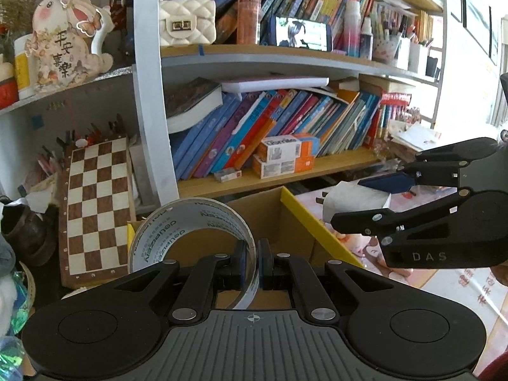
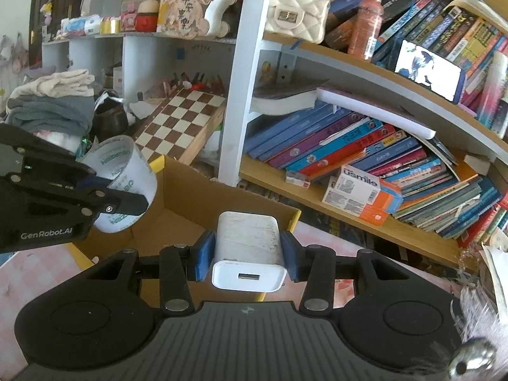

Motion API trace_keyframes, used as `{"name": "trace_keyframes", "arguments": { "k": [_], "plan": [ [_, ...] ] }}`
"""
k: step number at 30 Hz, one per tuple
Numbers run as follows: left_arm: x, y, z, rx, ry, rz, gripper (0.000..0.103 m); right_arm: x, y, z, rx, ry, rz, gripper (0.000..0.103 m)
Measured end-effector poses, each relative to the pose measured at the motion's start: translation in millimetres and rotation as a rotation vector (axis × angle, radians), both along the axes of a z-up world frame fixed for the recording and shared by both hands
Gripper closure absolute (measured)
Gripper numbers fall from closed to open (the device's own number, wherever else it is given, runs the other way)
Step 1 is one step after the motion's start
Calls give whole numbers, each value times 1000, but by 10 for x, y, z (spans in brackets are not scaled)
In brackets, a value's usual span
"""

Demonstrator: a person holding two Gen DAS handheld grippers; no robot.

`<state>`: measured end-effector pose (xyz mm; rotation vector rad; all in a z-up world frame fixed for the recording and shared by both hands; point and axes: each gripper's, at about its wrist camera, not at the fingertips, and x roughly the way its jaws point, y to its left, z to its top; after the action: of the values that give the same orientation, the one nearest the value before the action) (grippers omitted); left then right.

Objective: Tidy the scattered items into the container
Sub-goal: 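Lift the tape roll with the left tool while the right tool carries the charger to the box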

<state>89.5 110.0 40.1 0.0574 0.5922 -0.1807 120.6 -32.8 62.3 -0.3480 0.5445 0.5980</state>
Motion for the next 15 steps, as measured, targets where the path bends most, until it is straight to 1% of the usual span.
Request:
{"name": "trace_keyframes", "arguments": {
  "k": [7,15],
  "plan": [
    [219,15,-108,28,44,-18,97,158,111,-128,-37,18,33,60],
    [455,54,-294,23,115,-19,97,336,230,-300,-86,42,80,60]
  ]
}}
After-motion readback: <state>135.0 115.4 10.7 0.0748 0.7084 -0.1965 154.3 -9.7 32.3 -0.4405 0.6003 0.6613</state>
